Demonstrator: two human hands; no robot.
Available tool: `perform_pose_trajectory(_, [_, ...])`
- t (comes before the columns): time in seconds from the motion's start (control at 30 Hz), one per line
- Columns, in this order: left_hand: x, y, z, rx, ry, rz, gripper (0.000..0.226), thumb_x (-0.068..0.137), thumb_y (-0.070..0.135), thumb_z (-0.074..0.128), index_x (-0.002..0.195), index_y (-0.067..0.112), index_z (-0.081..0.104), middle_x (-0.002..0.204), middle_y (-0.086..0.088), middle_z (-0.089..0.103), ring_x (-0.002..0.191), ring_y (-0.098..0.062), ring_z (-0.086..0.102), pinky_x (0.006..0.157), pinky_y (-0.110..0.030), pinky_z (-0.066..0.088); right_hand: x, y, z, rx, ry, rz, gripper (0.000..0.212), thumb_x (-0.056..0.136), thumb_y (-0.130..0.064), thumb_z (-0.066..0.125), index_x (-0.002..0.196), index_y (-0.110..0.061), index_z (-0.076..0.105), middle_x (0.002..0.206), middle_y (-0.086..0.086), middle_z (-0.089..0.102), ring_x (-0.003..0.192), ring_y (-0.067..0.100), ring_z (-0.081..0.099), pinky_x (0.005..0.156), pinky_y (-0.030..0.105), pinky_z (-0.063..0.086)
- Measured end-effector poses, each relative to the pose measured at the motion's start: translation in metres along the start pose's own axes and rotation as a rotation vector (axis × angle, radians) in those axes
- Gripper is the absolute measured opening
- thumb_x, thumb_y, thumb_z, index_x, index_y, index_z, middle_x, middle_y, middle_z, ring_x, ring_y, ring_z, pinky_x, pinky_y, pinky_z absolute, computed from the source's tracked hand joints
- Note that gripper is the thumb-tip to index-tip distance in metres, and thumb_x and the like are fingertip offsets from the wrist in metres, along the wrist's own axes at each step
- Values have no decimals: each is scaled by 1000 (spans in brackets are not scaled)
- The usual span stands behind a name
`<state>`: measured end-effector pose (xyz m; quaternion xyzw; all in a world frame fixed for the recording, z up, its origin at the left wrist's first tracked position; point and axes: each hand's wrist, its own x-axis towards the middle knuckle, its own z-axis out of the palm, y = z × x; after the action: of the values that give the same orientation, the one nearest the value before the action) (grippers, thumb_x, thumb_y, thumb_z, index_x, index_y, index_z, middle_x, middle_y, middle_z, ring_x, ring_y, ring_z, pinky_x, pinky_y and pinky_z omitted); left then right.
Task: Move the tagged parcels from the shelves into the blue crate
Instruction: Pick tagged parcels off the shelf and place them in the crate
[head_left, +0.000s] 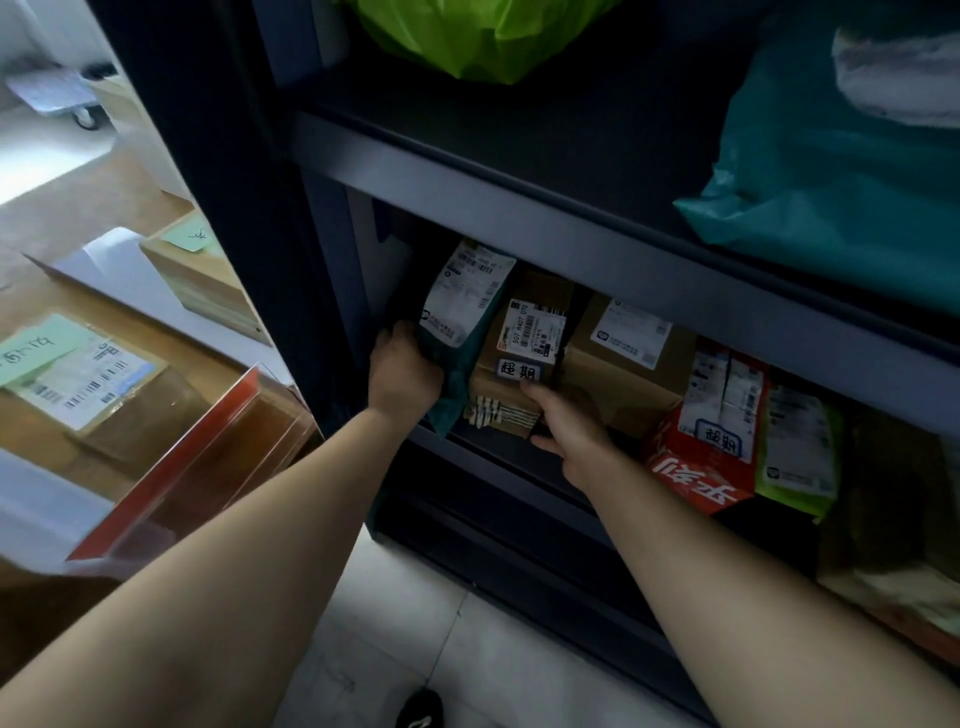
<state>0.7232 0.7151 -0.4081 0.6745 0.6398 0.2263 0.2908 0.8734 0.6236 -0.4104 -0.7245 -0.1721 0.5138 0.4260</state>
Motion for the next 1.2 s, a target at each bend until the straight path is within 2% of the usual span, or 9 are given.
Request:
perform_pose_trajectory(0.1, [-12,7,2,383,105,181,49,83,17,55,130,6,48,126,-20,47,115,-39,43,89,-45,36,-1,1,1,10,0,-4,49,87,-42,66,131,-25,52,123,-1,60,107,14,57,89,32,49])
perform_pose_trajectory(0.23, [-20,9,10,322,70,440,40,92,29,39,113,9,67,113,-15,59,104,-36,52,82,-40,39,-5,0,2,42,12,-15,44,89,-35,65,129,-25,54,121,-1,61,100,12,58,86,32,51])
perform_pose_trajectory(0.37, [-23,16,13,76,-145,340,31,97,25,45,93,2,67,102,-18,64,99,-35,57,82,-39,47,-15,-2,1,108,13,-15,38,91,-26,63,128,-22,54,118,1,62,92,10,59,83,29,51])
perform_pose_trajectory(0.5, [-38,31,0,-129,-218,239,28,96,16,46,120,14,62,115,-7,67,105,-25,61,81,-27,47,-29,-3,3,82,54,-142,40,91,-23,64,129,-25,54,120,-2,60,105,15,58,97,34,49])
perform_pose_trajectory(0.6, [-56,41,-14,-260,-163,185,35,99,22,47,132,17,56,123,-1,64,114,-17,58,79,-16,39,-44,-7,2,87,78,-202,59,89,-21,67,143,-24,43,142,3,48,124,21,51,106,41,44])
perform_pose_trajectory(0.7, [-83,45,-28,-300,-82,150,38,99,28,49,135,19,54,120,4,64,110,-13,59,81,-19,41,-65,-7,-4,52,35,-272,63,90,-20,66,146,-23,38,150,5,40,132,23,45,109,42,41])
perform_pose_trajectory(0.9, [-160,39,-47,-353,72,57,40,92,19,57,132,19,59,116,6,67,105,-13,63,87,-28,52,-119,16,-16,-50,-74,-384,58,89,-18,65,143,-26,44,144,4,49,128,23,49,107,43,42])
perform_pose_trajectory(1.03, [-227,33,-62,-406,155,1,33,91,14,60,122,22,65,109,7,71,97,-10,66,86,-30,54,-162,35,-26,-125,-180,-463,57,90,-15,65,142,-24,45,140,2,51,127,19,49,106,34,41])
perform_pose_trajectory(1.2, [-299,18,-85,-359,282,-90,30,90,11,61,118,21,68,97,11,68,78,1,61,60,-4,42,-217,62,-20,-206,-338,-524,57,89,-11,65,141,-23,46,136,1,55,123,17,52,106,40,44])
